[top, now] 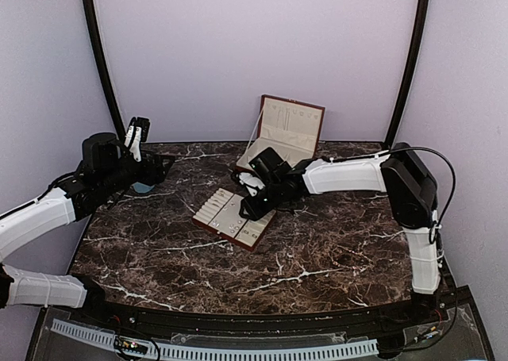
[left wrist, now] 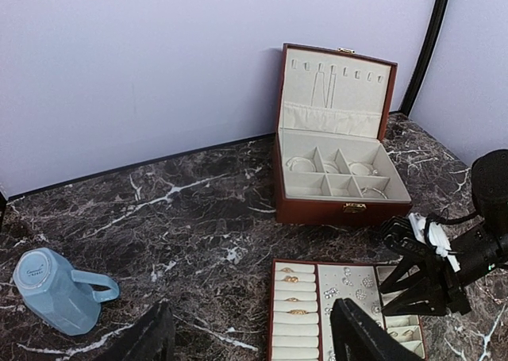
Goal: Organize the mixed jewelry
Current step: Place the earring in the earring holder, then position the necklace at the center of the board, then adjust the necklace at the center of the board.
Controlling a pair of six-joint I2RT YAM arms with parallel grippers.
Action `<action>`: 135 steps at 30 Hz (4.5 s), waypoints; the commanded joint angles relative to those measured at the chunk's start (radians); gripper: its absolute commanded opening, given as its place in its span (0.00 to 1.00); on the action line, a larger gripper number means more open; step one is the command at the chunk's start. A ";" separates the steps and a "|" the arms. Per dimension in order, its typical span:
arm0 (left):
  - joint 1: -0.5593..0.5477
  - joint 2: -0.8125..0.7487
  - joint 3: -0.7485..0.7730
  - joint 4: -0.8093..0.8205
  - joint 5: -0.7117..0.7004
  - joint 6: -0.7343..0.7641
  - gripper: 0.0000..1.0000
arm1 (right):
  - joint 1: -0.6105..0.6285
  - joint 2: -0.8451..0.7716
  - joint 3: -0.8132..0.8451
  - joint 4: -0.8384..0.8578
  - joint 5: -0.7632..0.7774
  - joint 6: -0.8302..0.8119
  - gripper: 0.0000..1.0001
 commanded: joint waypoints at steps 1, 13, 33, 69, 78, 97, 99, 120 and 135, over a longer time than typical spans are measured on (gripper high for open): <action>0.003 -0.005 0.015 -0.008 -0.016 0.015 0.70 | -0.007 -0.086 -0.017 0.061 0.003 0.049 0.34; 0.003 -0.029 0.010 -0.004 -0.048 0.021 0.70 | -0.024 -0.347 -0.228 0.130 0.198 0.184 0.35; 0.003 -0.047 0.021 -0.016 -0.081 0.063 0.73 | -0.150 -0.811 -0.882 0.088 0.228 0.701 0.47; 0.003 -0.067 0.015 -0.017 -0.102 0.067 0.75 | -0.096 -0.571 -0.930 0.314 0.150 0.774 0.50; 0.003 -0.069 0.013 -0.016 -0.114 0.074 0.75 | -0.087 -0.367 -0.765 0.402 0.108 0.695 0.49; 0.003 -0.072 0.009 -0.012 -0.122 0.078 0.75 | -0.102 -0.390 -0.561 0.128 0.218 0.373 0.51; 0.003 -0.069 0.008 -0.012 -0.124 0.078 0.75 | -0.104 -0.432 -0.598 0.086 0.240 0.355 0.49; 0.003 -0.057 0.007 -0.011 -0.116 0.071 0.75 | -0.107 -0.419 -0.618 -0.058 0.291 0.236 0.25; 0.003 -0.053 0.007 -0.008 -0.117 0.071 0.75 | -0.108 -0.393 -0.589 -0.048 0.310 0.230 0.19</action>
